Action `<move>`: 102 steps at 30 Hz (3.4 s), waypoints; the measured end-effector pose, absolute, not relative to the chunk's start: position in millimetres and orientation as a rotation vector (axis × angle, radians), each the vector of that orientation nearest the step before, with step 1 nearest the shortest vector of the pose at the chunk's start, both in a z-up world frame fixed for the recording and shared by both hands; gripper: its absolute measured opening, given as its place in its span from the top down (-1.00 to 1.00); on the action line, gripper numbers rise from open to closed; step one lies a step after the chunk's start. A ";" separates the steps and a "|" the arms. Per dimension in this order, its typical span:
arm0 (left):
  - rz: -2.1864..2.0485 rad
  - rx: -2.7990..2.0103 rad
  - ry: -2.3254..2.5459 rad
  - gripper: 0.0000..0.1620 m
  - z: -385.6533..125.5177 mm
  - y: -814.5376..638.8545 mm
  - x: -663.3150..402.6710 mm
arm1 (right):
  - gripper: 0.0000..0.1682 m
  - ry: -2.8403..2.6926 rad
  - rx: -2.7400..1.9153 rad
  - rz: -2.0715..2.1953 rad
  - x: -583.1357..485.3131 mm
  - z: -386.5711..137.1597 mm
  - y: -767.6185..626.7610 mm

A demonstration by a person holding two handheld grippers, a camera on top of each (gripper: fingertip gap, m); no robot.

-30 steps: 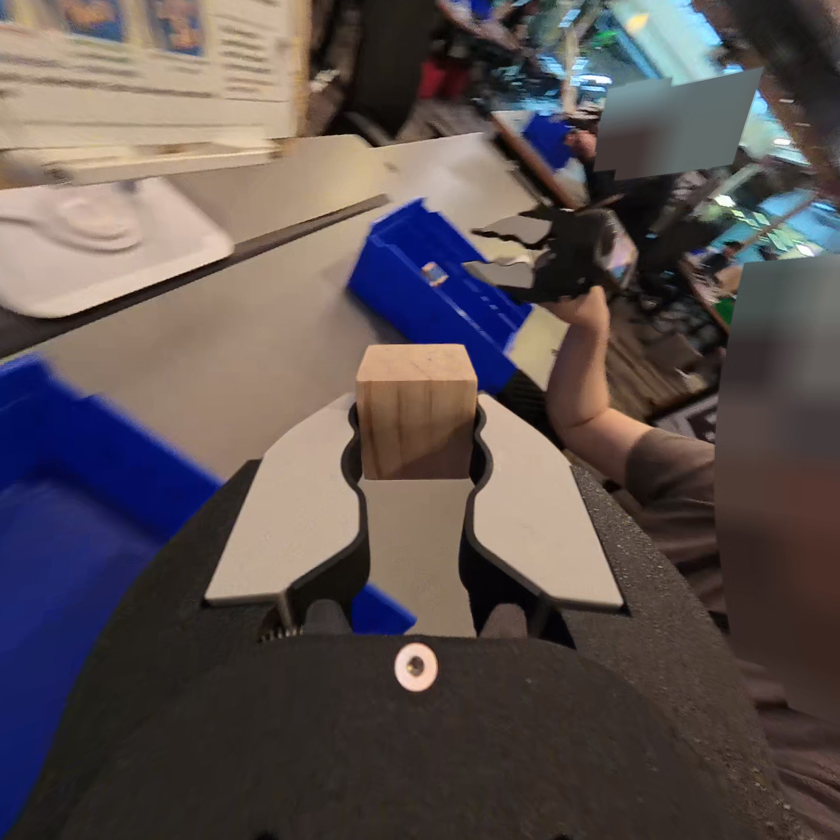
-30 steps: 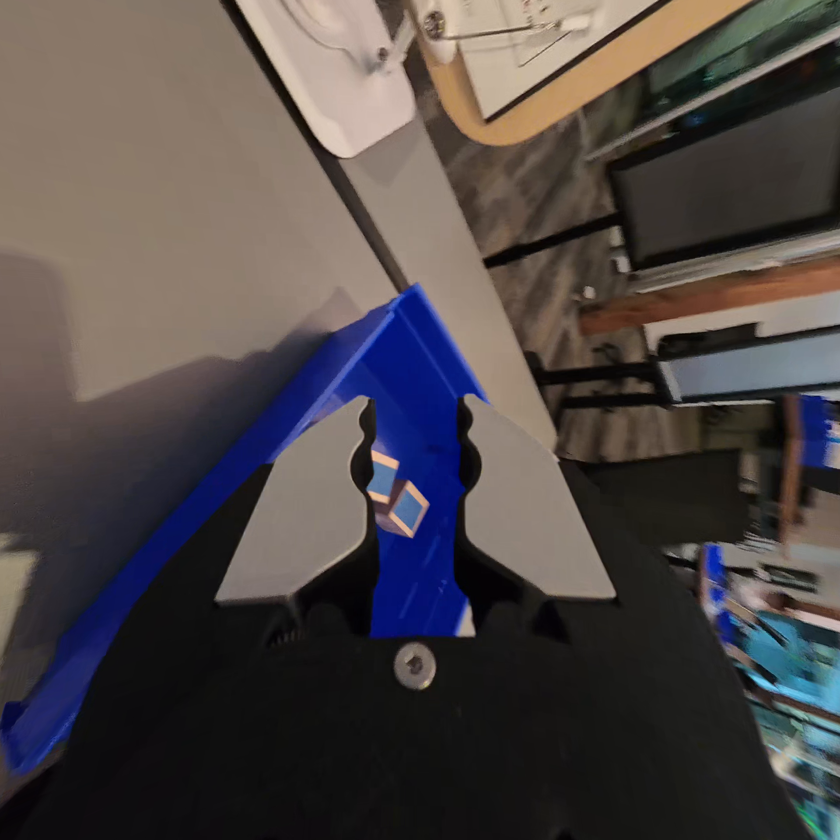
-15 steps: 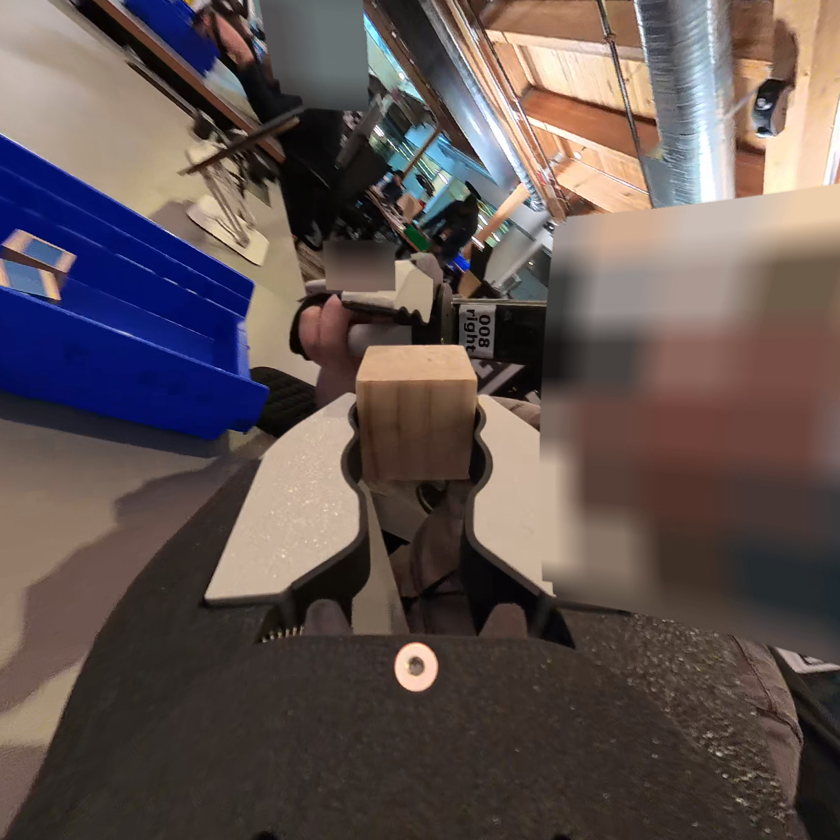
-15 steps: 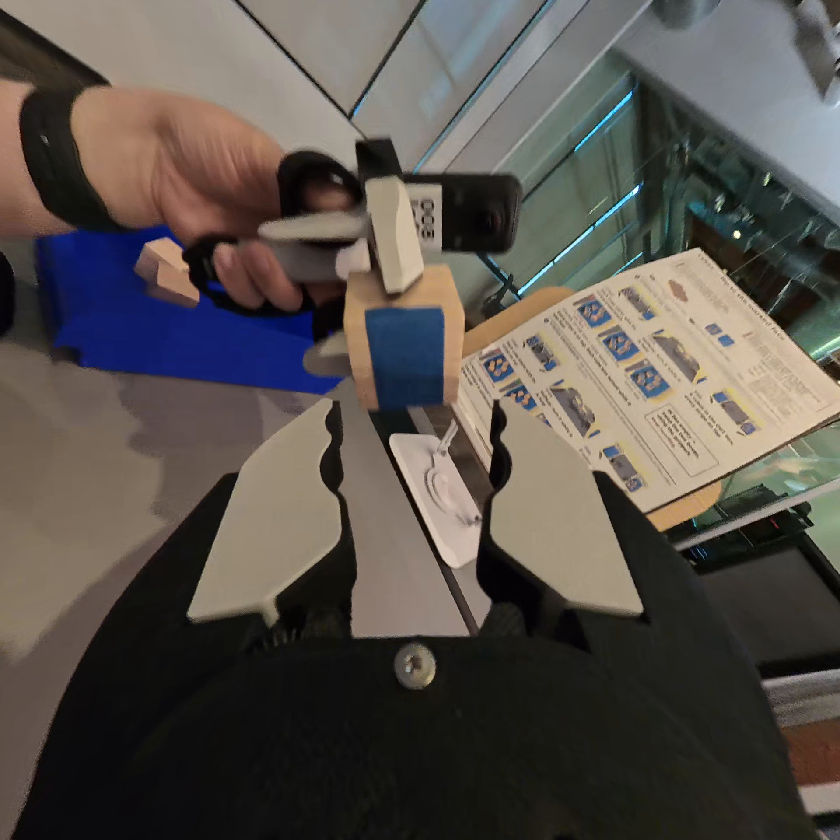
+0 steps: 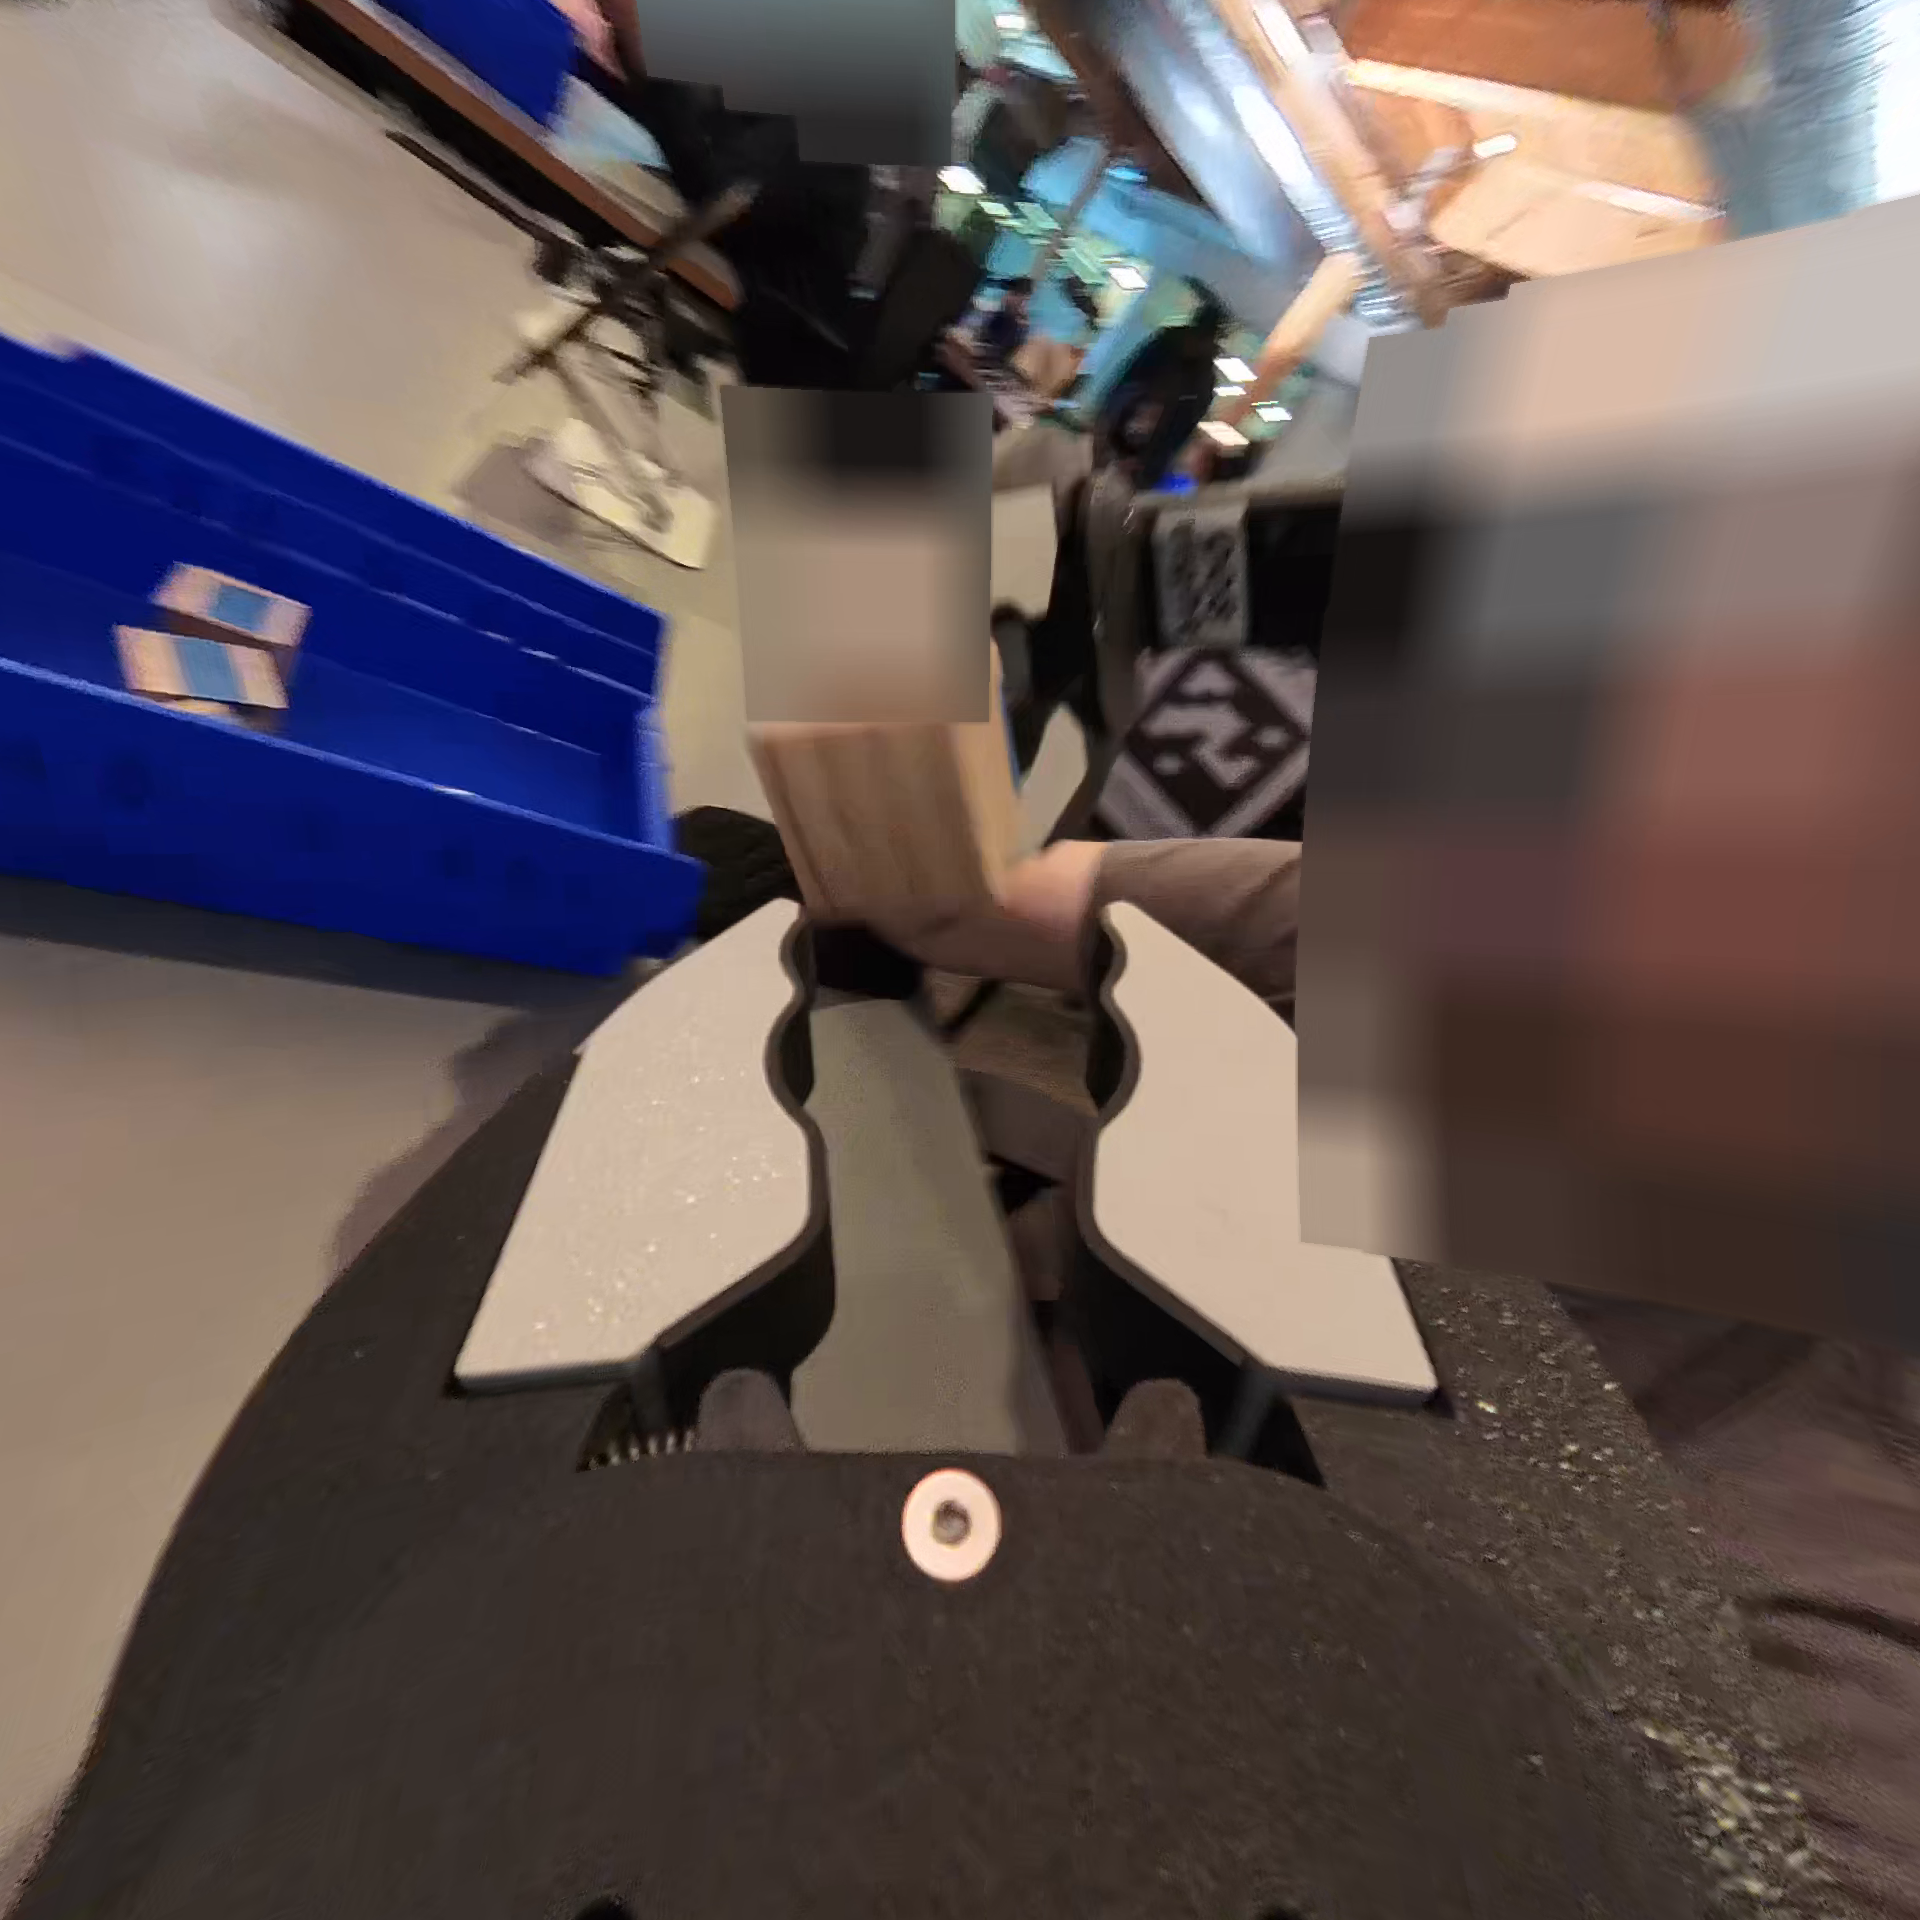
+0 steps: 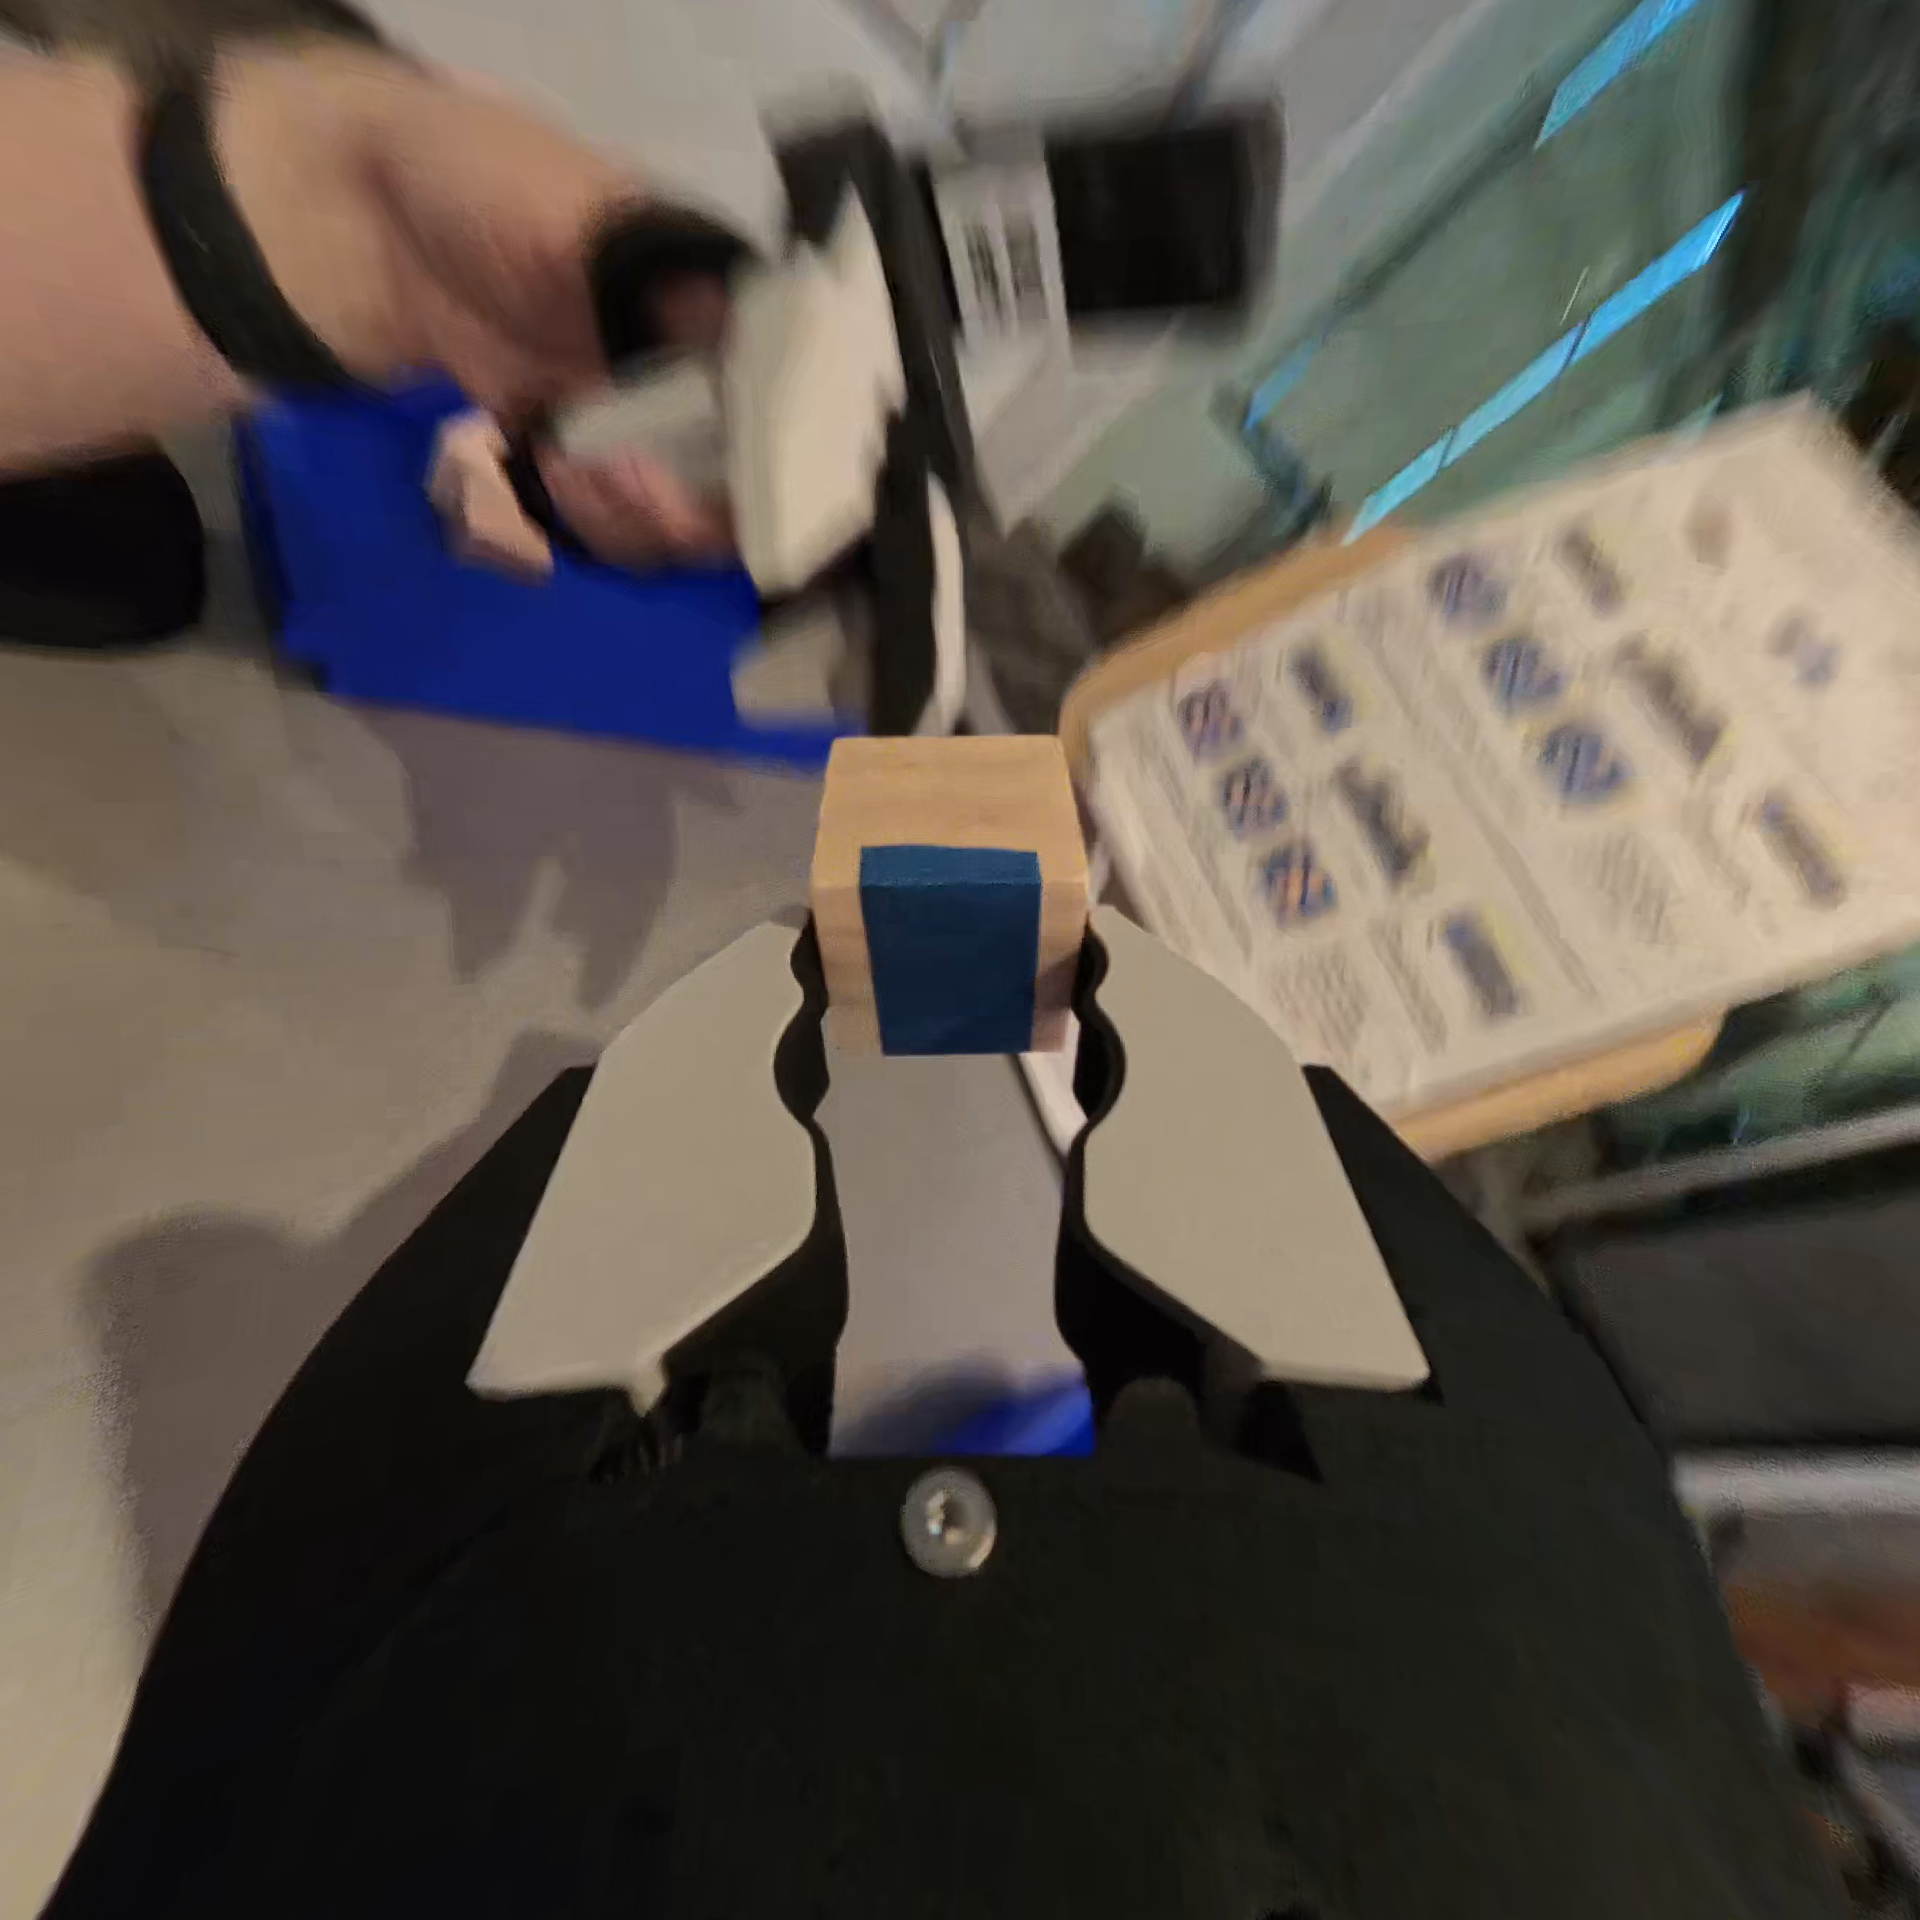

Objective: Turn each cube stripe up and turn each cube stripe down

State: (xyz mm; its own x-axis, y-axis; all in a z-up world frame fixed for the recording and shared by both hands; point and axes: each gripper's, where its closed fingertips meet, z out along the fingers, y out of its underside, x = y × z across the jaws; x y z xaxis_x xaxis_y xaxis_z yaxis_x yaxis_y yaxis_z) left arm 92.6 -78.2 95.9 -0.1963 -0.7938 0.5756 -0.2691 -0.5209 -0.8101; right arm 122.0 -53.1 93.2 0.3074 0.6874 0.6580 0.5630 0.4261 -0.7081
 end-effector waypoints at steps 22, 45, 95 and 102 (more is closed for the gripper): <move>-0.676 -1.841 0.685 0.44 108.2 9.9 -84.9 | 0.45 -0.562 -3.103 -0.094 413.7 -146.8 30.8; -0.214 -2.853 0.597 0.48 -62.8 -30.0 -190.8 | 0.30 -0.775 -2.879 -0.188 384.3 -97.7 30.8; -0.066 -2.890 0.562 0.43 -73.5 -6.4 -197.4 | 0.39 -0.683 -2.862 -0.311 396.5 -84.8 33.1; -0.735 -2.171 0.718 0.44 56.0 -13.4 -105.4 | 0.40 -0.602 -2.383 -0.349 362.1 9.4 49.5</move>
State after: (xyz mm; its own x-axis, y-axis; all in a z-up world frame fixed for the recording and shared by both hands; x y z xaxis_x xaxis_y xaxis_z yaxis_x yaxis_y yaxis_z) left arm -105.4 -13.4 56.0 0.6819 -0.6760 0.2793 -0.2633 -0.5831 -0.7685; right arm 362.1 49.5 9.4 0.8594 0.3306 0.3900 0.5028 -0.6850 -0.5273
